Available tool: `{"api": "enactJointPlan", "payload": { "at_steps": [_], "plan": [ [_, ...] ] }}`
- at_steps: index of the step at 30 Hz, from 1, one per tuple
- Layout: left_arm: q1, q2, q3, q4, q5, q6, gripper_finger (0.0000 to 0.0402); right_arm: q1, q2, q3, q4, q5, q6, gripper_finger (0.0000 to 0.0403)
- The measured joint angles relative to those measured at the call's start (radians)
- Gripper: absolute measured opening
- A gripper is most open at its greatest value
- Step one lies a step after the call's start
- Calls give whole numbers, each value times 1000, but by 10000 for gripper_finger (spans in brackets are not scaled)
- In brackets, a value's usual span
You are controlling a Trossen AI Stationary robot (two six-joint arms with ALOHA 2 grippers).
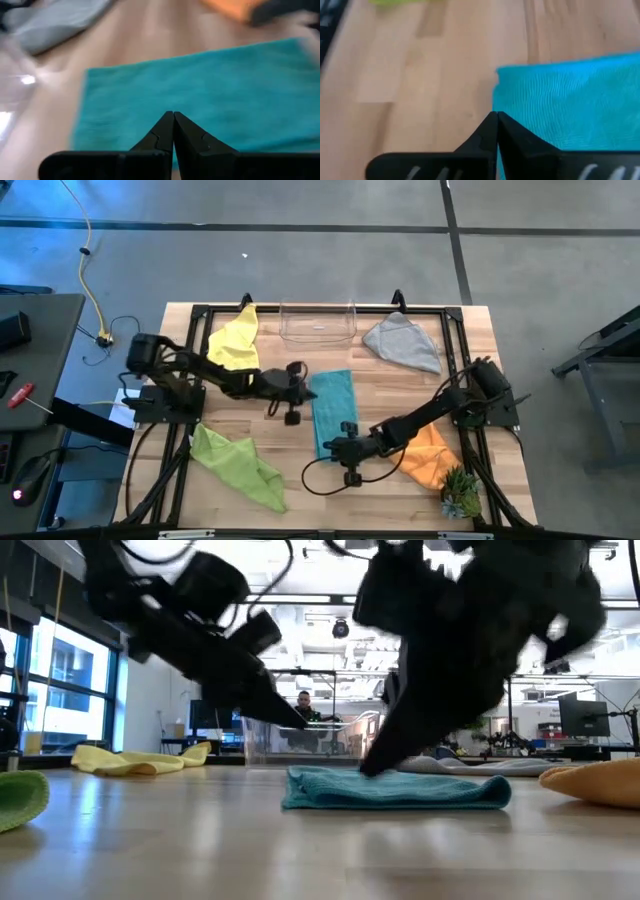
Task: Fold microfiber towels
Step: Fold the blue towel
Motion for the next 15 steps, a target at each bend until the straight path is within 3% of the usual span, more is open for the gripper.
{"api": "enactJointPlan", "payload": {
  "at_steps": [8,15],
  "plan": [
    [-211,8,-41,58,35,-62,7,9,-119,4,-286,45,47,91],
    [-363,74,58,-24,15,40,69,50,-119,-30,-289,73,103,150]
  ]
}}
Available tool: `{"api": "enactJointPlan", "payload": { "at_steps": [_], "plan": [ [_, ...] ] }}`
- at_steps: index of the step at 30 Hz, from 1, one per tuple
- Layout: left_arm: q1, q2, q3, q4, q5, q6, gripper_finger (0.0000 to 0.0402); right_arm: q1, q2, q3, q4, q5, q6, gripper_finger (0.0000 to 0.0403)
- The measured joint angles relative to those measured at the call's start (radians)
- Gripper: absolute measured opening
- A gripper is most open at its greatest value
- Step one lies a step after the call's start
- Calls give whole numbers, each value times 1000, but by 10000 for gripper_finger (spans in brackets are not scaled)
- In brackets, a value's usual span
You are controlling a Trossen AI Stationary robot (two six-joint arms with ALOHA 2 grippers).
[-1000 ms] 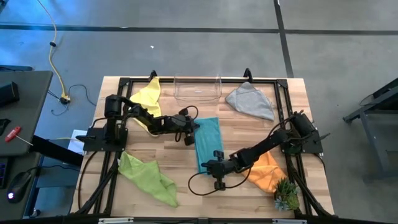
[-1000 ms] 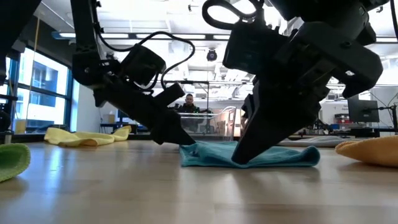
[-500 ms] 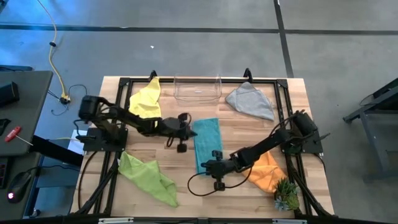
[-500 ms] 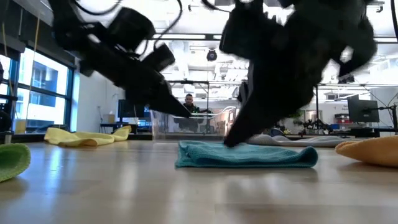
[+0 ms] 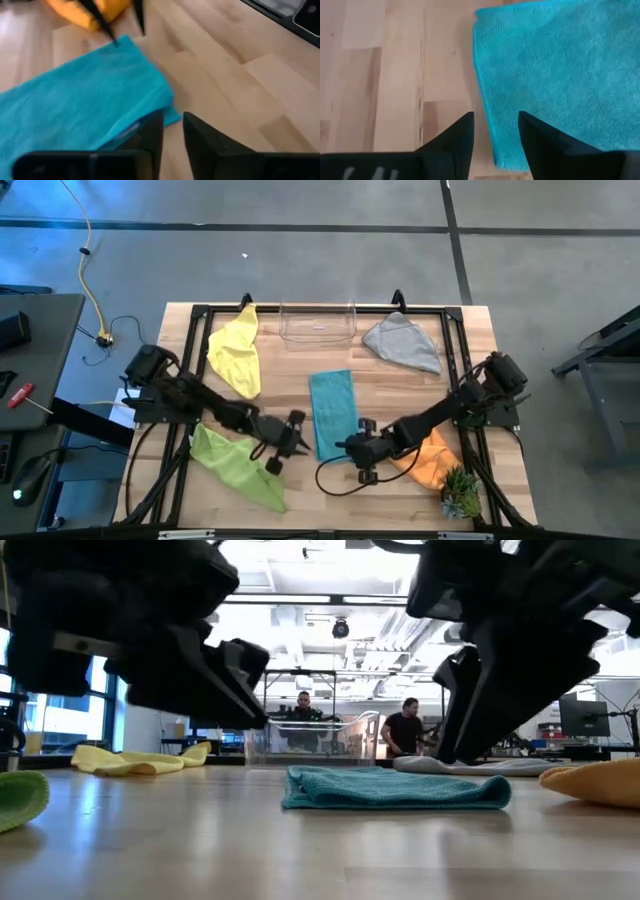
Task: Fold microfiber towels
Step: Fold the blue towel
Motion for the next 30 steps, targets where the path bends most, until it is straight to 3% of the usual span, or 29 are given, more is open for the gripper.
{"api": "enactJointPlan", "payload": {
  "at_steps": [7,15,20,27,30],
  "plan": [
    [-34,98,121,-49,-32,6,134,13,0,0,26,32,-6,154],
    [-45,220,240,-126,-143,57,150,14,0,0,23,38,-9,154],
    [-44,229,256,-155,-158,75,116,20,0,0,18,38,-9,154],
    [-46,229,257,-171,-169,83,16,23,0,0,15,38,-8,154],
    [-56,218,257,-186,-191,88,9,23,0,0,7,38,-8,154]
  ]
}}
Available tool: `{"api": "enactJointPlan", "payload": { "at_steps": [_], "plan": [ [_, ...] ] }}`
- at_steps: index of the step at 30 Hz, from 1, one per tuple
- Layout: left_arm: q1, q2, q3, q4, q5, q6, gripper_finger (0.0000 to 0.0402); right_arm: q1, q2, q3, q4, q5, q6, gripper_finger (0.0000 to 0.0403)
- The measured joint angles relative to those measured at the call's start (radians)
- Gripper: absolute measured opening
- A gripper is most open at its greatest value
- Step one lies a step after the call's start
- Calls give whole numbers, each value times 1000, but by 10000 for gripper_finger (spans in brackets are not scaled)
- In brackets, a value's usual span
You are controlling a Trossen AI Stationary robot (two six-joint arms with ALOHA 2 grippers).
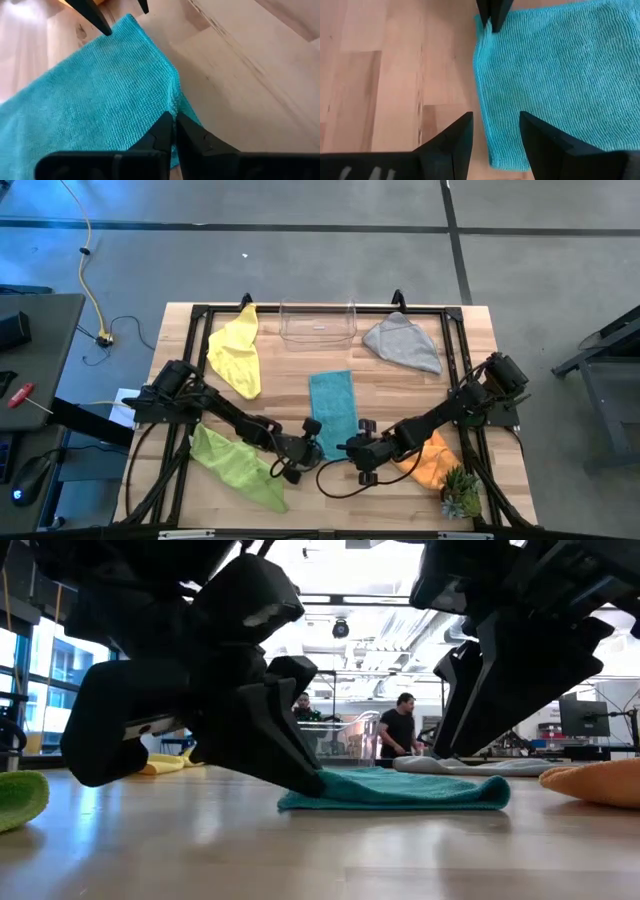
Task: Fold microfiber towels
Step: Fold the blue towel
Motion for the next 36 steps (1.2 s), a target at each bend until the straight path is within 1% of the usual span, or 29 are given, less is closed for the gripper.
{"api": "enactJointPlan", "payload": {
  "at_steps": [4,9,14,20,22,24,26,28,30,31,32,36],
  "plan": [
    [-17,-39,0,-33,-31,1,6,0,0,0,-17,0,4,154],
    [-35,-82,0,-112,-59,-46,4,0,0,0,-35,5,6,154],
    [-37,-82,0,-177,-66,-85,2,0,0,-1,-33,5,4,154],
    [-47,-82,0,-187,-71,-84,1,-19,17,-2,17,12,0,154],
    [-50,-82,0,-190,-70,-84,1,-36,21,-2,18,39,2,151],
    [-54,-82,0,-194,-64,-90,1,-53,30,-2,32,70,7,139],
    [-59,-82,0,-200,-63,-91,1,-70,36,-2,27,89,3,114],
    [-63,-82,0,-204,-58,-91,1,-90,41,-2,38,103,-8,76],
    [-65,-82,0,-207,-57,-91,1,-114,45,-2,60,111,-19,29],
    [-67,-82,0,-209,-57,-91,1,-127,51,-2,76,112,-24,15],
    [-68,-82,0,-211,-57,-91,1,-140,57,-2,83,114,-33,9],
    [-69,-81,-1,-228,-59,-95,1,-188,106,-2,110,87,-33,17]
  ]
}}
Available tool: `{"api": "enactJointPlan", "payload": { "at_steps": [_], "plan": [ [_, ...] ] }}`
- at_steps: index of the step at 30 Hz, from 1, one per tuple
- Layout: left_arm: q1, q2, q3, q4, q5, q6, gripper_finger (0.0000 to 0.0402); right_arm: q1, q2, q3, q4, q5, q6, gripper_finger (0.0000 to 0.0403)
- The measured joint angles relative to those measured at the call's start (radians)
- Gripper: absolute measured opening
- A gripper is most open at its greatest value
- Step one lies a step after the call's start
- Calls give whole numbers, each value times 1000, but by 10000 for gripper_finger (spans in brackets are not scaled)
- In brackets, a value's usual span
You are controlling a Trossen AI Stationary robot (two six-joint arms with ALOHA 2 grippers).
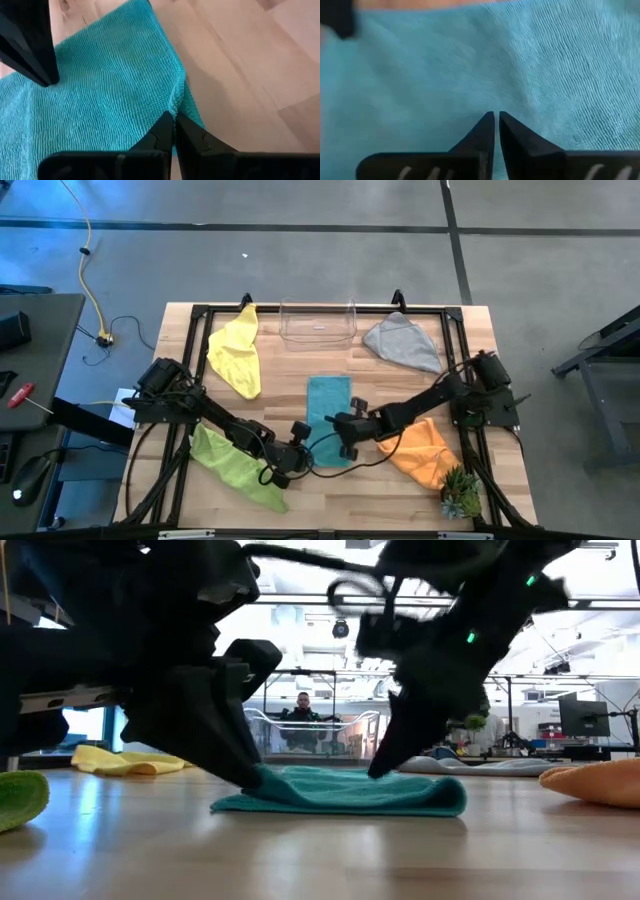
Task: Fold microfiber towels
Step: Fold the blue towel
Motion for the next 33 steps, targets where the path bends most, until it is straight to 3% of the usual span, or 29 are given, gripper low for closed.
{"api": "enactJointPlan", "payload": {
  "at_steps": [19,33],
  "plan": [
    [-19,-1,1,-97,-27,-72,7,-7,30,3,4,2,32,1],
    [-42,-41,1,-186,8,-85,134,-7,32,2,-1,-2,15,0]
  ]
}}
